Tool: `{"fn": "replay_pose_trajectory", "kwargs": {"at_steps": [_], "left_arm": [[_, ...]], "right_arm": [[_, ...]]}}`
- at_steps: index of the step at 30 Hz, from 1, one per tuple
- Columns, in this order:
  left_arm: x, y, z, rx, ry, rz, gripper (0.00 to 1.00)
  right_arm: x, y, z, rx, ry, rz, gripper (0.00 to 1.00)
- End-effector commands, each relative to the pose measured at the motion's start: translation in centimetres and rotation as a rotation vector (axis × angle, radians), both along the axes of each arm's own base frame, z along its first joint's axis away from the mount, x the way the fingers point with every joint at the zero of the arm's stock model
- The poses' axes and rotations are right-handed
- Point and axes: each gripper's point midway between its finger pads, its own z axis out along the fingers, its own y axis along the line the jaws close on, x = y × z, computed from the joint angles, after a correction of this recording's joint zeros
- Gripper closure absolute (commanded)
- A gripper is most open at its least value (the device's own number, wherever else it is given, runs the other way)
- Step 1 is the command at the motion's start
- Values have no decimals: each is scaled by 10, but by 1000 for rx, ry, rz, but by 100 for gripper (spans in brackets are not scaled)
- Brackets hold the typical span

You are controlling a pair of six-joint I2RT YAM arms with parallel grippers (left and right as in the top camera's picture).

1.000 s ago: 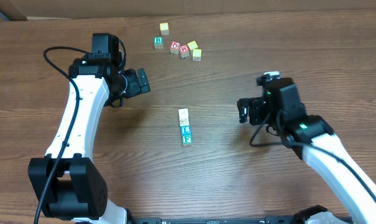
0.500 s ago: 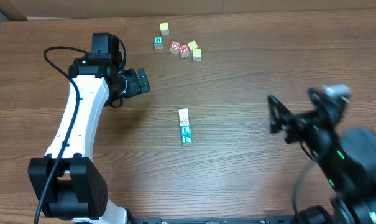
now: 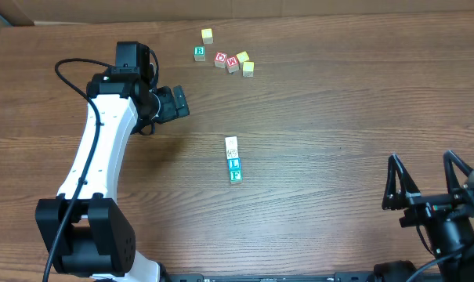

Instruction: Flip 4 blocks

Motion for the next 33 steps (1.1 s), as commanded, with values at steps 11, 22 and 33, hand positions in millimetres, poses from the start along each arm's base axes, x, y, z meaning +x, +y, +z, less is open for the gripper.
{"fn": "replay_pose_trajectory", "kwargs": {"at_steps": [11, 22, 33], "left_arm": [[1, -3, 0, 3, -4, -26, 0], [1, -3, 0, 3, -4, -26, 0], [1, -3, 0, 3, -3, -27, 0]], "right_arm": [[4, 9, -31, 4, -82, 56, 0], [1, 22, -9, -14, -571, 137, 0], [-41, 15, 11, -33, -1001, 96, 0]]}}
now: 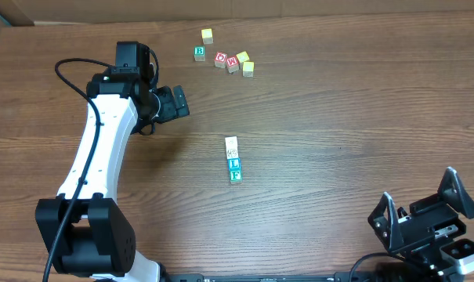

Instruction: Flip 4 blocks

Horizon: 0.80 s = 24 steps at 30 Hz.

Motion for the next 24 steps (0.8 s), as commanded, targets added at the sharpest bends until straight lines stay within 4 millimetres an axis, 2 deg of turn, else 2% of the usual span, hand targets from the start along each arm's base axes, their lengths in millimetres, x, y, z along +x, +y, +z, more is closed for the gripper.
{"fn": "replay_pose_trajectory", "kwargs": {"at_steps": [1, 4, 7, 13, 16, 24], "left_arm": [[0, -3, -1, 4, -2, -26, 0], [0, -3, -1, 4, -1, -26, 0], [0, -3, -1, 4, -1, -26, 0], [0, -3, -1, 4, -1, -26, 0], [0, -3, -1, 4, -1, -26, 0], [0, -3, -1, 4, -1, -26, 0]], "right_arm": [[7, -4, -12, 5, 21, -23, 0], [25, -3, -28, 3, 124, -21, 0], [49, -3, -53, 0, 267, -21, 0], [88, -3, -128, -7, 618, -24, 0], [98, -6, -162, 2, 767, -43, 0], [103, -18, -206, 2, 940, -121, 0]]}}
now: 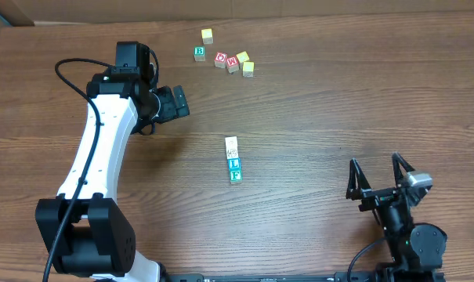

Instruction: Flip 4 blocks

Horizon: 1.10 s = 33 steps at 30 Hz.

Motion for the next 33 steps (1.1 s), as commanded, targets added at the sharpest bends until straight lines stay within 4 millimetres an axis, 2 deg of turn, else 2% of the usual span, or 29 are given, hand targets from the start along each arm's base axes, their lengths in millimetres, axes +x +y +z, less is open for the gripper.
{"fn": "replay_pose_trajectory", "kwargs": {"at_steps": [1, 4, 33], "left_arm": [[0, -3, -1, 6, -1, -26, 0], [0, -3, -1, 6, -1, -25, 0], [0, -3, -1, 6, -1, -25, 0]], "right_arm": [[1, -7, -8, -53, 11, -37, 0], [1, -7, -8, -101, 3, -36, 0], [1, -7, -8, -100, 2, -36, 0]]}}
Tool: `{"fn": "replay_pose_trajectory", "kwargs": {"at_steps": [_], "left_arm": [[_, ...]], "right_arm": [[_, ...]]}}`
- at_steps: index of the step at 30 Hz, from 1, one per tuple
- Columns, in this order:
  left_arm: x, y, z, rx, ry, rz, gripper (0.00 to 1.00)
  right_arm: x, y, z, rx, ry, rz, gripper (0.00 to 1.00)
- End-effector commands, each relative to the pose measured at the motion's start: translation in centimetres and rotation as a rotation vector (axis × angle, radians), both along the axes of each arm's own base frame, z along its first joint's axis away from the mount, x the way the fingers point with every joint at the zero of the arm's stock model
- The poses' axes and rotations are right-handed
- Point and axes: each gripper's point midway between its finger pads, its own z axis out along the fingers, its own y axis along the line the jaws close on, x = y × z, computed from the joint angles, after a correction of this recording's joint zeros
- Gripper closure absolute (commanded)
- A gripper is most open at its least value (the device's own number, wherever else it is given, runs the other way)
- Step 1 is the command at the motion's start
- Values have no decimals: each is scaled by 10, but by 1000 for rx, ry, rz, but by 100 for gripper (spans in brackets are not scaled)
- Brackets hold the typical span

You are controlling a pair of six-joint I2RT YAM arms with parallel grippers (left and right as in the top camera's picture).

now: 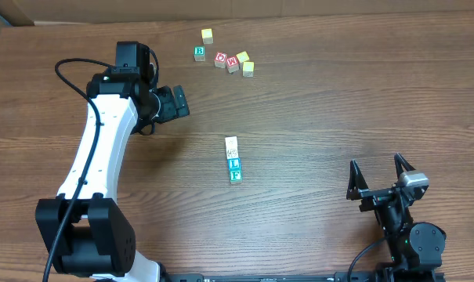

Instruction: Flip 4 blocks

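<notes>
A row of three blocks (pixel 233 160) lies mid-table: a pale one at the far end, then a teal L block (pixel 234 164) and a teal F block (pixel 236 175). Several more blocks (pixel 225 56) are scattered at the far edge, among them a green B, red ones and yellow ones. My left gripper (pixel 174 102) hovers left of the row and below the far cluster; its jaw state does not show. My right gripper (pixel 375 174) stands open at the near right, well clear of every block, with nothing between its fingers.
The left arm's white link (pixel 95 157) stretches from its base at the near left up across the left side of the table. A cardboard wall (pixel 299 6) lines the far edge. The wooden table (pixel 338 102) spreads between the blocks and the right arm.
The right gripper has shifted very slightly; its camera end sits a touch lower. The left arm and all blocks are where they were.
The right gripper stood open at the far right edge, then was turned low at the near right corner, then stood upright and open nearer the middle, where it remains. The left arm and the blocks have not moved throughout.
</notes>
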Motion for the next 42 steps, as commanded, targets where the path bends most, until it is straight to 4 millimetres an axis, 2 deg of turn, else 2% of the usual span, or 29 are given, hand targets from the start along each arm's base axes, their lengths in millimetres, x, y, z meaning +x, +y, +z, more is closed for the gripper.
{"fn": "replay_pose_trajectory", "kwargs": {"at_steps": [1, 32, 35, 38, 40, 41, 42], "left_arm": [[0, -3, -1, 6, -1, -25, 0], [0, -3, 2, 6, -9, -25, 0], [-1, -3, 20, 6, -57, -25, 0], [-6, -3, 51, 5, -143, -25, 0], [-13, -3, 78, 4, -217, -25, 0], [-21, -2, 104, 4, -290, -24, 0], [-27, -2, 119, 3, -335, -24, 0]], "right_arm": [[1, -3, -2, -4, -3, -14, 0], [1, -3, -2, -4, -3, -14, 0], [1, -3, -2, -4, -3, -14, 0], [1, -3, -2, -4, -3, -13, 0], [1, -3, -2, -4, -3, -14, 0], [1, -3, -2, -4, -3, -14, 0], [1, -3, -2, -4, -3, -13, 0]]}}
